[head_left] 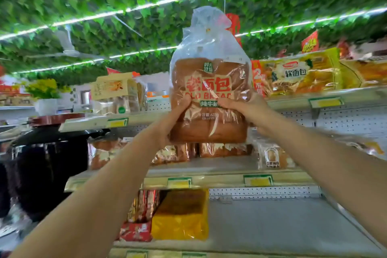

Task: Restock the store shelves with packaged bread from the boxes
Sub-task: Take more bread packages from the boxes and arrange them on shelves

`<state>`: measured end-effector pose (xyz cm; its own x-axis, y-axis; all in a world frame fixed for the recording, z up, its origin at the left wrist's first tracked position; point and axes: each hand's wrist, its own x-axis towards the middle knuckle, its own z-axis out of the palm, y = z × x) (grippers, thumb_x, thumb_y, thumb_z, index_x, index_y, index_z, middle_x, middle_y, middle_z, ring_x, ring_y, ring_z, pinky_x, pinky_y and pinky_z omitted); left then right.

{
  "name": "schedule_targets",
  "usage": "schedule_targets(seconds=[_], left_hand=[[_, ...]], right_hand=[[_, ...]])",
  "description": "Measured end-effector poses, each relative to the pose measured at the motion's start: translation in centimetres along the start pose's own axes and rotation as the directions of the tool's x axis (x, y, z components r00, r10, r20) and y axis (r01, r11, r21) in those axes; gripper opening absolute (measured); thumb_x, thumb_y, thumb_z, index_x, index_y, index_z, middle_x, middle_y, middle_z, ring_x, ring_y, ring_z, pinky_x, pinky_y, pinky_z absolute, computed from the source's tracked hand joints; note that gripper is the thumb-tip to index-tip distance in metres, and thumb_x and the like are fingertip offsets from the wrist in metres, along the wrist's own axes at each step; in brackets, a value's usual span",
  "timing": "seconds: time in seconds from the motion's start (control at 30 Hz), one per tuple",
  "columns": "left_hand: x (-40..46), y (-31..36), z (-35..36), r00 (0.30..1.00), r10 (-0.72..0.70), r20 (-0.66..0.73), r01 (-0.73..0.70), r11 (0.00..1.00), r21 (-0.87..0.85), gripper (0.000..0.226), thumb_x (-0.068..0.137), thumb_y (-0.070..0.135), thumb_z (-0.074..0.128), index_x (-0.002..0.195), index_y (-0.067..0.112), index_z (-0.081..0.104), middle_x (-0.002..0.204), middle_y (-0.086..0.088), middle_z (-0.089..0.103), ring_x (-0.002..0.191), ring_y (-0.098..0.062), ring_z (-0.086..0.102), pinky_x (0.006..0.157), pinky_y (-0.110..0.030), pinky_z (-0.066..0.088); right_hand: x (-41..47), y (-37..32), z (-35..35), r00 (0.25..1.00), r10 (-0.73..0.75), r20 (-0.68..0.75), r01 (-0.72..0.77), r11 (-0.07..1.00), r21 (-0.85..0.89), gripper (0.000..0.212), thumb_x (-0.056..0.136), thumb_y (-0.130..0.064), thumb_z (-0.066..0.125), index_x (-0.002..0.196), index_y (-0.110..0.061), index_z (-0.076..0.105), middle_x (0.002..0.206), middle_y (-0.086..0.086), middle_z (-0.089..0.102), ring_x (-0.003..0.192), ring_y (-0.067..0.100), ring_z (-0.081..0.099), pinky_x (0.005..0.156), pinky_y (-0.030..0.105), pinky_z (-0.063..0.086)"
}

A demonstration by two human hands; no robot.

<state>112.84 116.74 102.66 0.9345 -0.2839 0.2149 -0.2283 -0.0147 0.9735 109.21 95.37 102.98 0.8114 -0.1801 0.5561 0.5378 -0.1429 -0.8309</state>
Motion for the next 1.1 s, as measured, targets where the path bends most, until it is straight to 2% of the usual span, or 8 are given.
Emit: schedule_targets(seconds=[0.13,0.2,0.3,0.43,0.57,0.83,0.93,1.1], left_hand=[[2.9,2.9,-1.1,0.999,0.047,-0.004,-0.047,0.999,-0.003,0.054,0.076,0.067,0.065,0.094,0.016,0.068,0.083,-0.004,0.078,0.075,-0.019,0.074,0.084,-0.042,0.058],[4.7,3.9,-1.2,0.997,0.075,-0.017,-0.074,0.997,0.024,0.049,0.081,0.067,0.062,0.089,0.019,0.068,0.072,0.001,0.076,0.061,-0.011,0.073,0.066,-0.03,0.059],[7.2,5.1,-1.2,0.992,0.115,-0.047,-0.113,0.992,0.054,0.048,0.082,0.068,0.059,0.086,0.021,0.065,0.057,0.006,0.071,0.046,-0.005,0.066,0.037,-0.018,0.047],[10.9,6.3,-1.2,0.983,0.178,-0.047,-0.174,0.982,0.079,0.047,0.082,0.07,0.057,0.089,0.023,0.064,0.058,0.009,0.071,0.046,-0.003,0.066,0.041,-0.017,0.047],[14.7,7.5,-0.7,0.976,0.216,-0.034,-0.213,0.975,0.06,0.048,0.081,0.072,0.057,0.092,0.025,0.064,0.073,0.007,0.075,0.052,-0.004,0.069,0.044,-0.018,0.049],[22.8,7.3,0.7,0.979,0.199,-0.032,-0.199,0.98,0.011,0.053,0.077,0.073,0.061,0.096,0.024,0.067,0.087,0.002,0.074,0.082,-0.014,0.071,0.075,-0.032,0.056],[24.8,5.9,1.3,0.986,0.169,-0.008,-0.168,0.985,0.025,0.049,0.081,0.071,0.058,0.093,0.024,0.066,0.09,0.001,0.073,0.084,-0.014,0.07,0.085,-0.035,0.056],[26.4,3.7,2.4,0.995,0.095,0.033,-0.097,0.994,0.053,0.048,0.084,0.069,0.055,0.09,0.022,0.064,0.087,0.001,0.07,0.081,-0.013,0.067,0.075,-0.03,0.055]], right_hand=[[3.9,-2.3,0.7,0.997,-0.068,-0.029,0.068,0.998,-0.015,0.07,0.057,-0.035,0.091,0.115,-0.029,0.053,0.106,-0.007,0.07,0.091,0.012,0.069,0.078,0.031,0.058],[5.7,-2.7,0.9,0.996,-0.081,-0.049,0.079,0.996,-0.03,0.052,0.063,-0.032,0.088,0.101,-0.031,0.053,0.098,-0.009,0.068,0.082,0.006,0.067,0.063,0.023,0.055],[8.5,-2.7,0.7,0.993,-0.092,-0.078,0.089,0.995,-0.049,0.05,0.061,-0.037,0.088,0.096,-0.03,0.052,0.099,-0.007,0.067,0.082,0.008,0.065,0.062,0.025,0.05],[12.4,-2.7,0.2,0.991,-0.101,-0.09,0.094,0.992,-0.08,0.065,0.065,-0.038,0.088,0.118,-0.023,0.052,0.104,-0.008,0.066,0.081,0.004,0.063,0.055,0.021,0.043],[16.2,-2.8,-0.6,0.987,-0.139,-0.08,0.128,0.983,-0.128,0.034,0.071,-0.032,0.085,0.093,-0.028,0.059,0.088,-0.013,0.067,0.064,-0.005,0.063,0.046,0.013,0.044],[23.9,-0.9,-2.3,0.987,-0.116,-0.11,0.092,0.975,-0.205,0.064,0.053,-0.049,0.092,0.103,-0.028,0.057,0.104,-0.006,0.069,0.093,0.012,0.065,0.073,0.031,0.05],[25.0,1.2,-2.8,0.991,-0.089,-0.095,0.067,0.973,-0.219,0.055,0.058,-0.043,0.091,0.098,-0.03,0.056,0.104,-0.006,0.069,0.093,0.011,0.064,0.074,0.029,0.05],[25.9,4.4,-4.1,0.995,0.026,-0.093,-0.048,0.969,-0.244,0.09,0.054,-0.05,0.09,0.127,-0.022,0.046,0.114,-0.004,0.065,0.097,0.017,0.064,0.066,0.028,0.045]])
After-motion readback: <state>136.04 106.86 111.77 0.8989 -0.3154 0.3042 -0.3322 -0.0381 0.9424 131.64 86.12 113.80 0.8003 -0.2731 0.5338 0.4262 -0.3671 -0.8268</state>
